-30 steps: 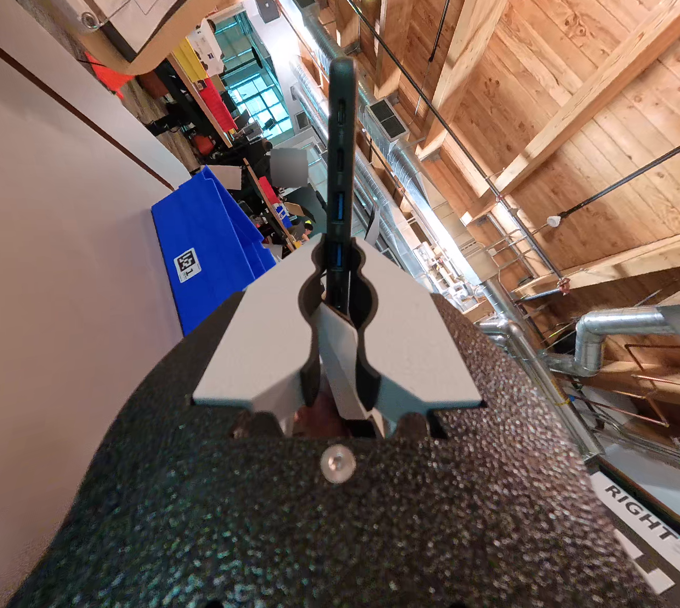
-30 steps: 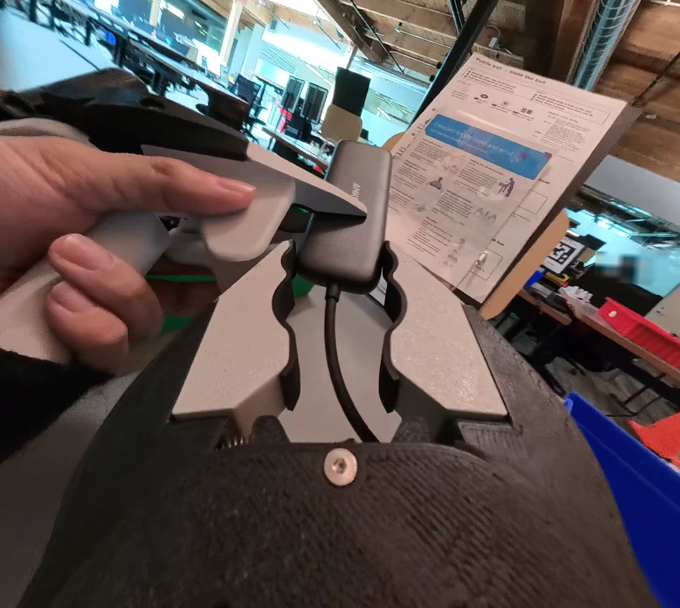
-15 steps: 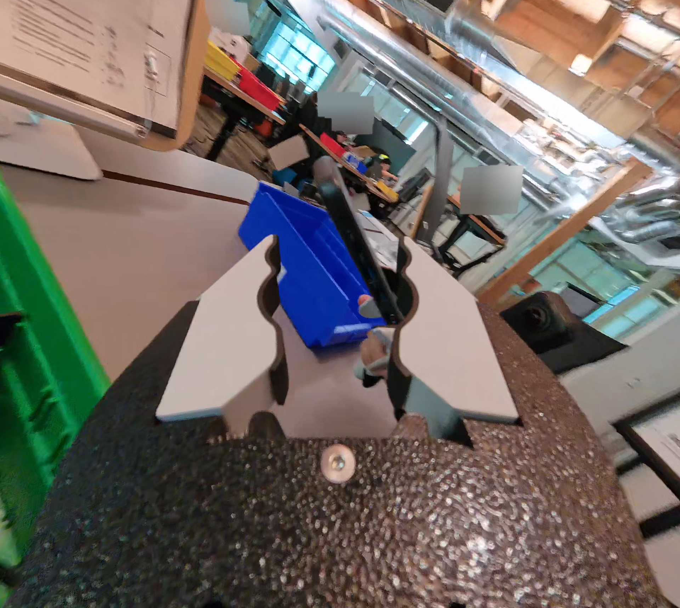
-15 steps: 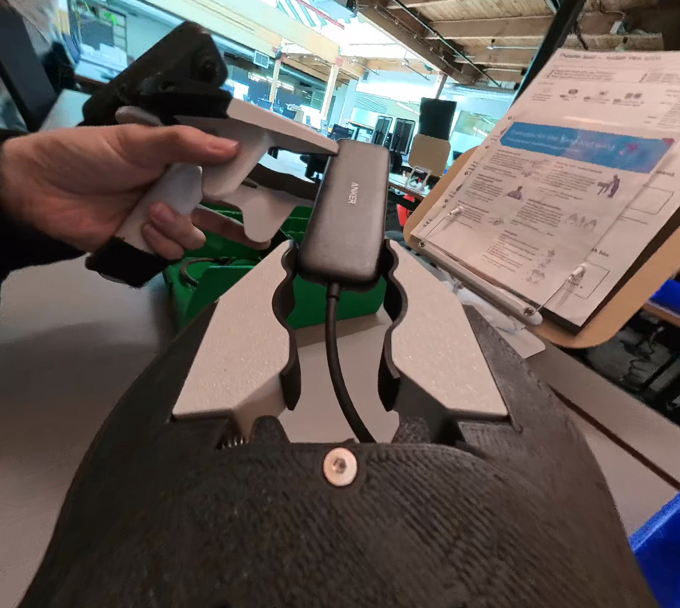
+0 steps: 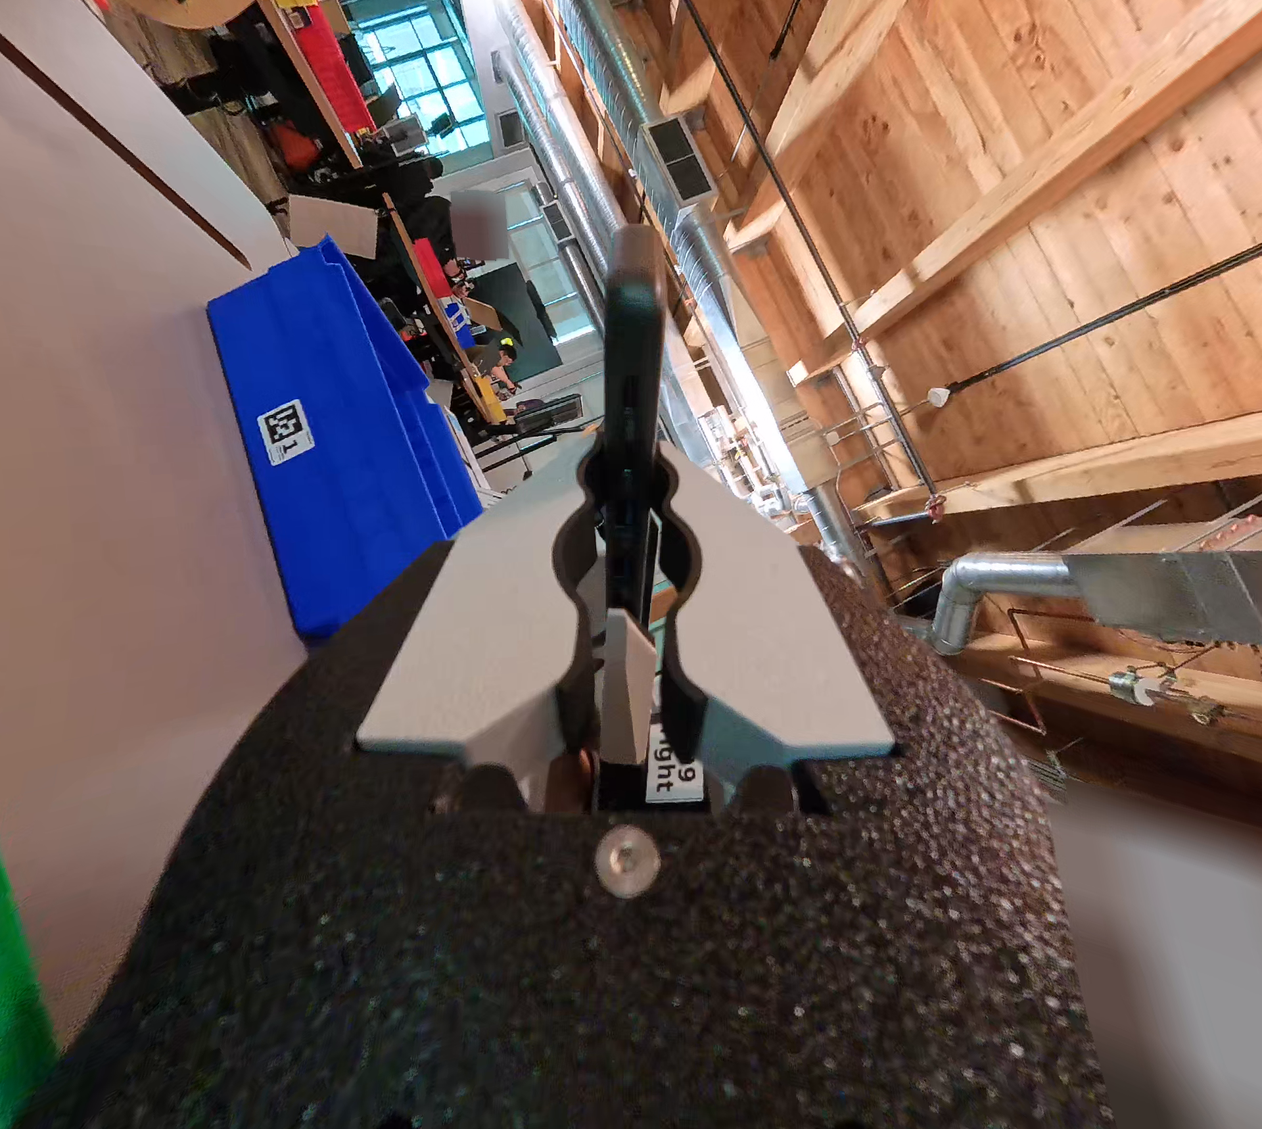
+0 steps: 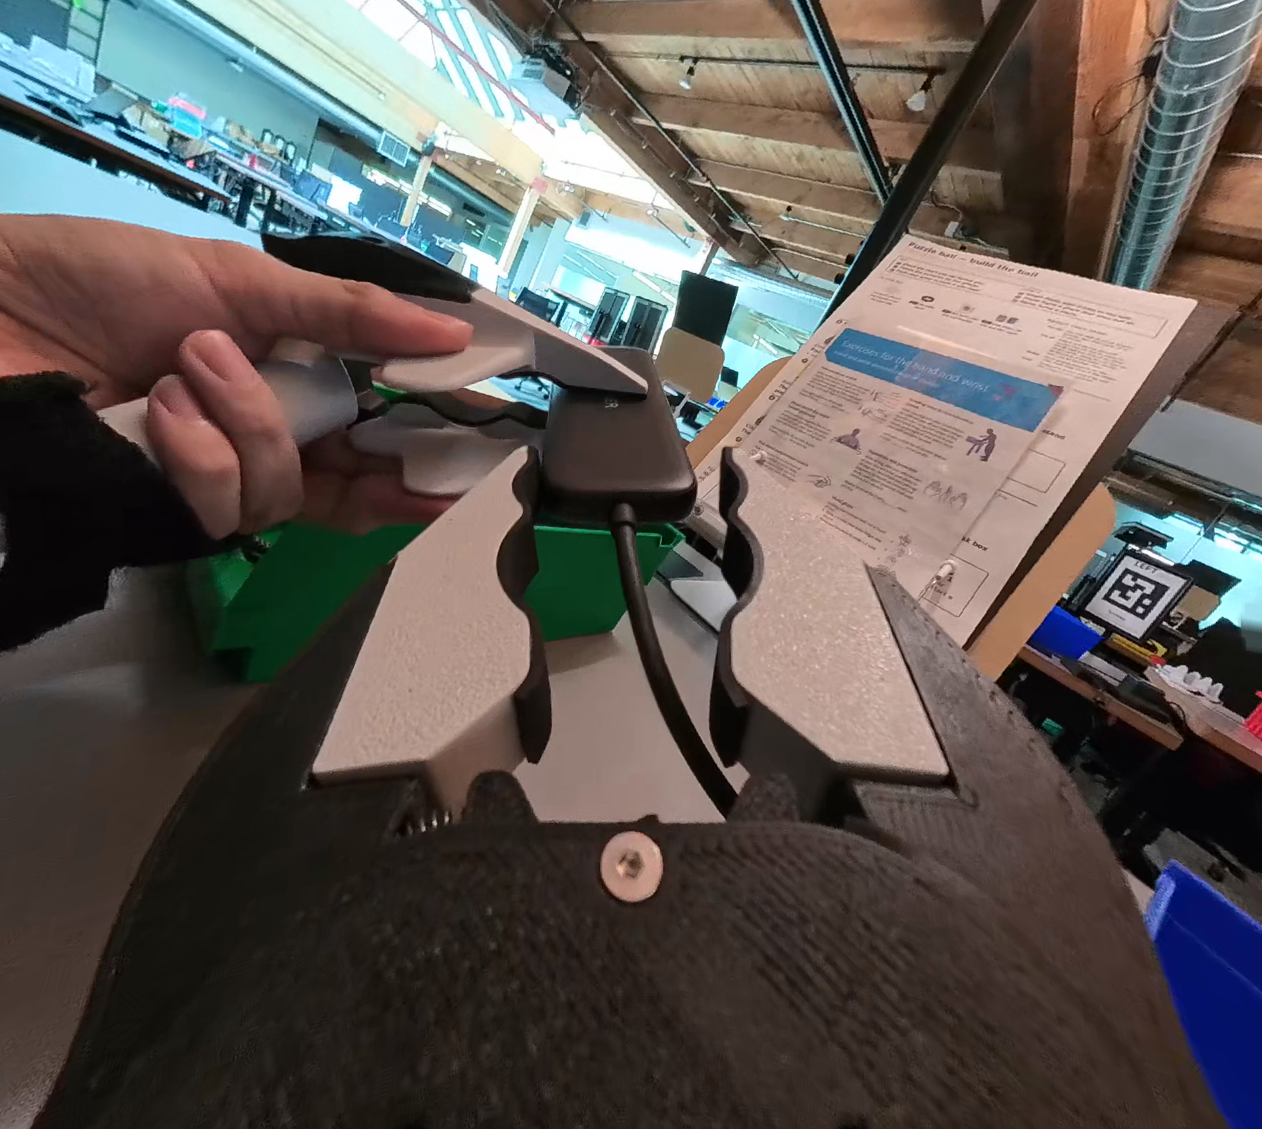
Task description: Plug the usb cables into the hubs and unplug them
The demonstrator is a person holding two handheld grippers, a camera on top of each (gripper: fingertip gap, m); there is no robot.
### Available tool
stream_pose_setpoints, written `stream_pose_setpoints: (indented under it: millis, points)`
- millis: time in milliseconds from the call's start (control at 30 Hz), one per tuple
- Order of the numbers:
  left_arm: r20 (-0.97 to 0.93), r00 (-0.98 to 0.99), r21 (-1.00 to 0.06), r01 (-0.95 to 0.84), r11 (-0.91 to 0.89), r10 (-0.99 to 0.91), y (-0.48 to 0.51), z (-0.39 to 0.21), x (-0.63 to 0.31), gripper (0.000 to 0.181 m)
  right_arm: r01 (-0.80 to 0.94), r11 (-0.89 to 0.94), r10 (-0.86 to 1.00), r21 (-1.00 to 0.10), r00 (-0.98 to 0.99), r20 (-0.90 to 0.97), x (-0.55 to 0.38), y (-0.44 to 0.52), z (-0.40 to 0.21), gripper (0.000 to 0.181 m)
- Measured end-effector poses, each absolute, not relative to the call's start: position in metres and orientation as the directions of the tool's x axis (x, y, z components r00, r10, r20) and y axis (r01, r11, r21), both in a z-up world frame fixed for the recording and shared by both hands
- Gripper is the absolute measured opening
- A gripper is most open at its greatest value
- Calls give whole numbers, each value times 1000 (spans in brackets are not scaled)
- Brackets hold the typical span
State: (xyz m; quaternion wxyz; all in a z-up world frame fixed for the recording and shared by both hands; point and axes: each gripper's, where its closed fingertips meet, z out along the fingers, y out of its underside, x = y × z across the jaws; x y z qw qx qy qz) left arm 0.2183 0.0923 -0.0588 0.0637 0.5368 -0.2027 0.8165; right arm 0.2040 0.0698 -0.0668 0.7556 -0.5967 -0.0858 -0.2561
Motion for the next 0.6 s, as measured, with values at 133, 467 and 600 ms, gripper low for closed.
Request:
stream_pose_setpoints:
  millis: [133, 467, 600]
  points:
    - [911, -403, -229, -315, -921, -89, 96, -60, 220, 9, 435, 183, -265, -882, 886, 382, 201, 74, -70, 44]
    - [659, -449, -726, -171, -666, -603, 114, -37, 202, 36, 322, 260, -331, -910, 915, 229, 200, 70, -50, 44]
    - [150, -58, -987, -69, -146, -987, 215, -40, 168, 51, 287, 269, -396, -920, 903, 166, 216, 47, -29, 44]
